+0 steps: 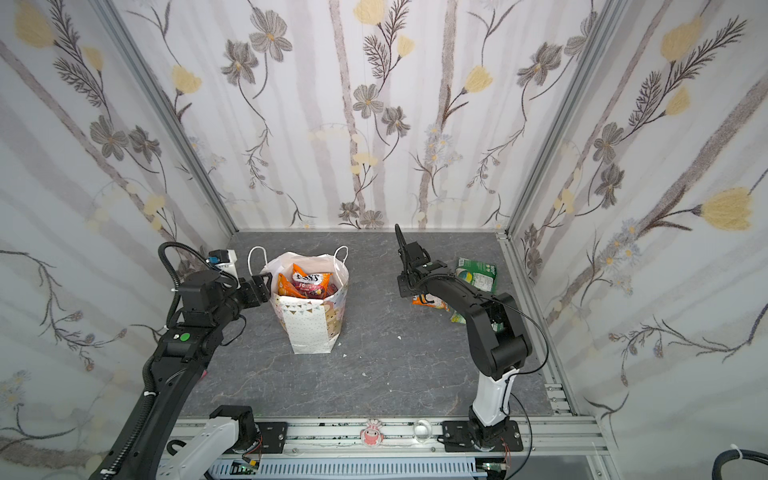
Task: Place the snacks into the paper bag
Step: 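Lift the orange FOX'S packet off the table with the right gripper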
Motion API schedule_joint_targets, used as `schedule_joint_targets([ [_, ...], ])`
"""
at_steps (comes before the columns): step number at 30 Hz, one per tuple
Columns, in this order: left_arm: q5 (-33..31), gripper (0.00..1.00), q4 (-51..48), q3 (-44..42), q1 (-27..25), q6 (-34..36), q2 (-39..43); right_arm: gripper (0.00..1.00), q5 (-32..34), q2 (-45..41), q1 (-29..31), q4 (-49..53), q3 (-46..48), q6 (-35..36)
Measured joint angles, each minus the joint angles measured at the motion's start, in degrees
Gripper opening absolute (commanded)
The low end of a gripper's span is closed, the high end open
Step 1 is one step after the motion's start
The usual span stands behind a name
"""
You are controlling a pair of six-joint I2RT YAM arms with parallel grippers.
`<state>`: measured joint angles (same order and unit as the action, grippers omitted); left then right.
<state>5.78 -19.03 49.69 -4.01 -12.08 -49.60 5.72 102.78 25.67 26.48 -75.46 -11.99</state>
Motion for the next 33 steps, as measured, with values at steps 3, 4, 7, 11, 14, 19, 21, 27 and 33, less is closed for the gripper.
schedule_joint_targets([
  [3,-0.04,0.79,0.00,0.00,0.00,0.00,-0.04,0.00,-4.24,-3.85,-1.40,-1.81,2.12,-1.03],
  [4,-0.04,0.79,0.00,0.00,0.00,0.00,-0.07,0.00,-6.05,-5.07,-1.77,-2.49,2.69,-1.01],
  [7,-0.04,0.79,0.00,0.00,0.00,0.00,-0.15,0.00,-10.12,-7.13,-2.36,-3.89,3.04,-1.01],
  [11,-0.04,0.79,0.00,0.00,0.00,0.00,-0.15,0.00,-13.31,-8.44,-2.36,-4.44,2.62,-0.98],
  [14,-0.02,0.79,0.00,0.00,0.00,0.00,-0.15,0.00,-14.60,-9.38,-2.38,-4.57,2.51,-0.98],
  [19,0.00,0.79,0.00,0.00,0.00,0.00,-0.22,0.00,-17.92,-11.08,-2.38,-4.76,1.57,-1.01],
  [21,0.00,0.79,0.00,0.00,0.00,0.00,-0.22,0.00,-19.37,-12.70,-2.38,-4.76,0.96,-1.20],
  [27,0.02,0.78,0.00,0.00,0.00,0.00,-0.20,0.00,-22.34,-16.79,-2.12,-6.08,-1.38,-2.51],
  [33,0.02,0.79,0.00,0.00,0.00,0.00,-0.22,0.00,-23.58,-19.71,-1.03,-5.07,-6.08,-2.93],
])
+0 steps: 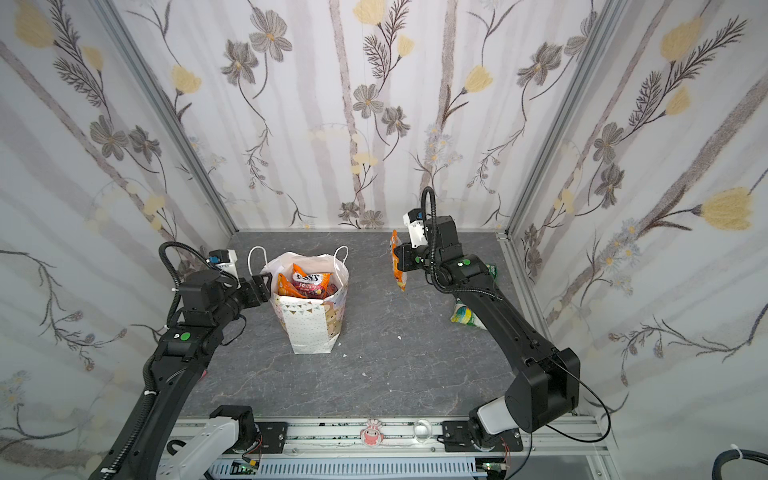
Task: Place the snacks into the paper bag
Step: 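Lift the orange FOX'S packet off the table with the right gripper, then carry the orange FOX'S packet with the right gripper over the paper bag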
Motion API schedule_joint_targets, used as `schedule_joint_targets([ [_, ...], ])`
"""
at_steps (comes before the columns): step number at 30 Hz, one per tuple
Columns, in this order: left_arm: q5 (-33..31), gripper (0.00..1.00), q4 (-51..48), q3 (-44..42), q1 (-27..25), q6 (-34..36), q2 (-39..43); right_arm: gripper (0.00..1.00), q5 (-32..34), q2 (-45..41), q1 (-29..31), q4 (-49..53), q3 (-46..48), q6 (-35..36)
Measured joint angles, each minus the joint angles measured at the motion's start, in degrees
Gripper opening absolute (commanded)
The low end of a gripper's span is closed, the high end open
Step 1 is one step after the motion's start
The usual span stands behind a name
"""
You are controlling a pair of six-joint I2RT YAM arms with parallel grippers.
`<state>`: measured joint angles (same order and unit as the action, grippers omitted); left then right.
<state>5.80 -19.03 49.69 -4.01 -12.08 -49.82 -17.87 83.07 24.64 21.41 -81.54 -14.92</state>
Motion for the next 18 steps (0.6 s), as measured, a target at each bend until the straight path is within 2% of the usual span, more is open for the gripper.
schedule_joint_targets([
  [11,0.02,0.79,0.00,0.00,0.00,0.00,0.00,0.00,0.72,-3.41,5.03,4.70,-11.47,0.48],
  [18,0.24,0.79,0.00,0.00,0.00,0.00,-0.02,0.00,1.73,-2.08,9.18,7.50,-20.81,0.55],
])
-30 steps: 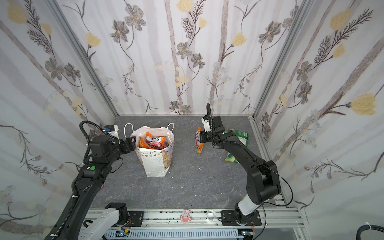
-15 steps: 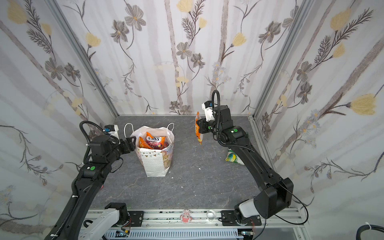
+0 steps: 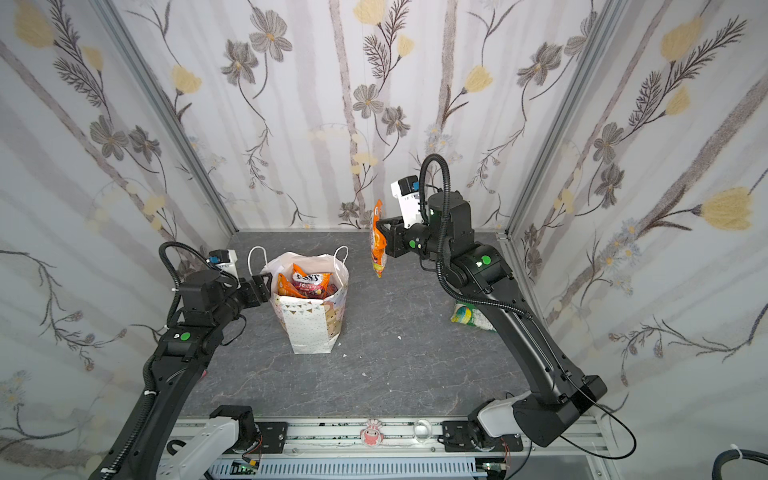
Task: Place the snacks into the paper bag
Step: 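Carry the orange FOX'S packet with the right gripper over the paper bag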
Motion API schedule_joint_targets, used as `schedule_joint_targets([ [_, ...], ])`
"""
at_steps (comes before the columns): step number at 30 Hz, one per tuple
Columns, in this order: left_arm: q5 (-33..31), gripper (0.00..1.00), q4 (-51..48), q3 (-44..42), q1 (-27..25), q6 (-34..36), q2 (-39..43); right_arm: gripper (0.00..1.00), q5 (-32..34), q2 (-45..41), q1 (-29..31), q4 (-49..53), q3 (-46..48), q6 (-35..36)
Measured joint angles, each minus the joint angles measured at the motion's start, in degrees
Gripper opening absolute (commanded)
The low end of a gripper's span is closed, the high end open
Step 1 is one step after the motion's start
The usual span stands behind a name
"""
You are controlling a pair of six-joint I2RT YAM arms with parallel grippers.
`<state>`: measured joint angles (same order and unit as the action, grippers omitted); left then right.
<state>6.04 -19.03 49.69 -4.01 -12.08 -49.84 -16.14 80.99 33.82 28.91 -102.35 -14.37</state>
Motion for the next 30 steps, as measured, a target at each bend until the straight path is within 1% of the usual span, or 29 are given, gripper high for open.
schedule_joint_targets([
  [6,0.04,0.79,0.00,0.00,0.00,0.00,-0.24,0.00,0.22,4.48,4.15,1.22,-10.88,0.59],
  [11,0.22,0.79,0.00,0.00,0.00,0.00,-0.55,0.00,0.17,8.41,6.19,3.39,-18.14,1.42],
  [18,0.24,0.78,0.00,0.00,0.00,0.00,-0.66,0.00,-0.72,10.36,9.70,4.37,-22.45,1.60],
  [21,0.31,0.78,0.00,0.00,0.00,0.00,-0.72,0.00,-1.73,12.39,10.99,3.98,-24.72,1.57],
  [24,0.50,0.78,-0.02,0.00,0.00,0.00,-0.76,0.00,-2.19,14.99,12.37,5.66,-26.60,1.60],
  [30,0.66,0.78,0.00,0.00,0.00,0.00,-0.74,0.00,-3.06,17.03,15.50,7.06,-27.71,1.62],
])
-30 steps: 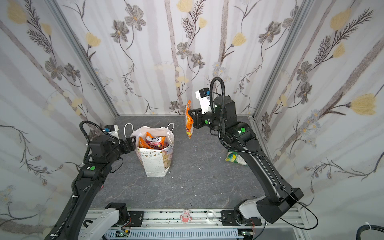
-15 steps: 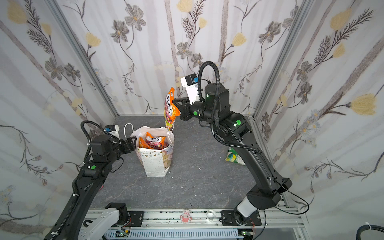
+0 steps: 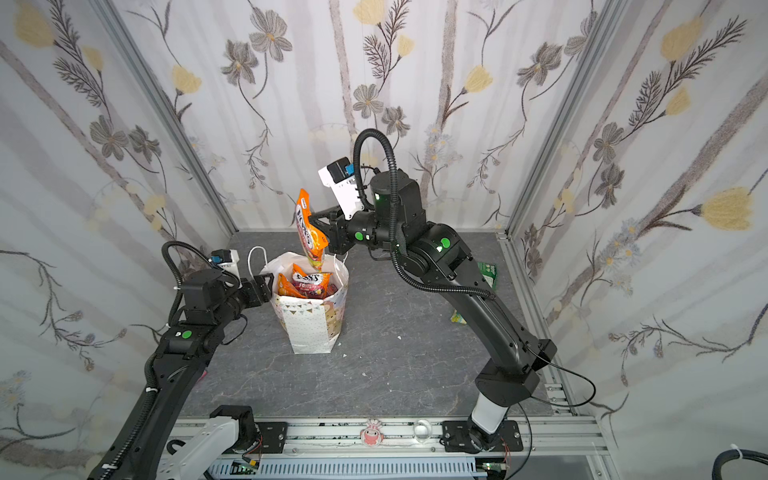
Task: Place the snacks into the paper bag
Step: 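Carry the orange FOX'S packet with the right gripper over the paper bag, then lower the orange FOX'S packet into the paper bag with the right gripper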
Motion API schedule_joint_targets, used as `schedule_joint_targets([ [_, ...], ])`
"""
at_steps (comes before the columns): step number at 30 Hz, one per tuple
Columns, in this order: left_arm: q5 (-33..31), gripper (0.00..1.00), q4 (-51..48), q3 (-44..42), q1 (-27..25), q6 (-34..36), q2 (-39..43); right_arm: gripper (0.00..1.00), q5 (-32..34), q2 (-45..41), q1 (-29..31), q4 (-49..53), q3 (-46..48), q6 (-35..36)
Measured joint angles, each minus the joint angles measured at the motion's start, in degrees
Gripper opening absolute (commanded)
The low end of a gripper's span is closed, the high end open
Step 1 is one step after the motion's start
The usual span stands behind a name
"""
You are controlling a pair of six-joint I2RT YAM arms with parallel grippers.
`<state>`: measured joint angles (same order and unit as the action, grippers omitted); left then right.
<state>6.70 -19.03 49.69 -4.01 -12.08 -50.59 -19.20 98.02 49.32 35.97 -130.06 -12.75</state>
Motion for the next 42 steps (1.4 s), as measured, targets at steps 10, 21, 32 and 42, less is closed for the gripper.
schedule_joint_targets([
  [10,0.02,0.78,0.00,0.00,0.00,0.00,0.28,0.00,-0.35,4.42,1.77,0.37,-0.22,0.46],
  [21,0.63,0.78,0.00,0.00,0.00,0.00,0.48,0.00,3.32,7.50,2.25,1.90,0.79,1.75],
  [32,0.90,0.78,0.00,-0.04,0.00,0.00,0.37,0.00,7.34,7.37,2.73,1.09,7.04,1.88],
  [42,0.87,0.78,0.00,-0.04,0.00,0.00,0.28,0.00,14.82,6.67,2.67,2.75,7.67,3.96],
])
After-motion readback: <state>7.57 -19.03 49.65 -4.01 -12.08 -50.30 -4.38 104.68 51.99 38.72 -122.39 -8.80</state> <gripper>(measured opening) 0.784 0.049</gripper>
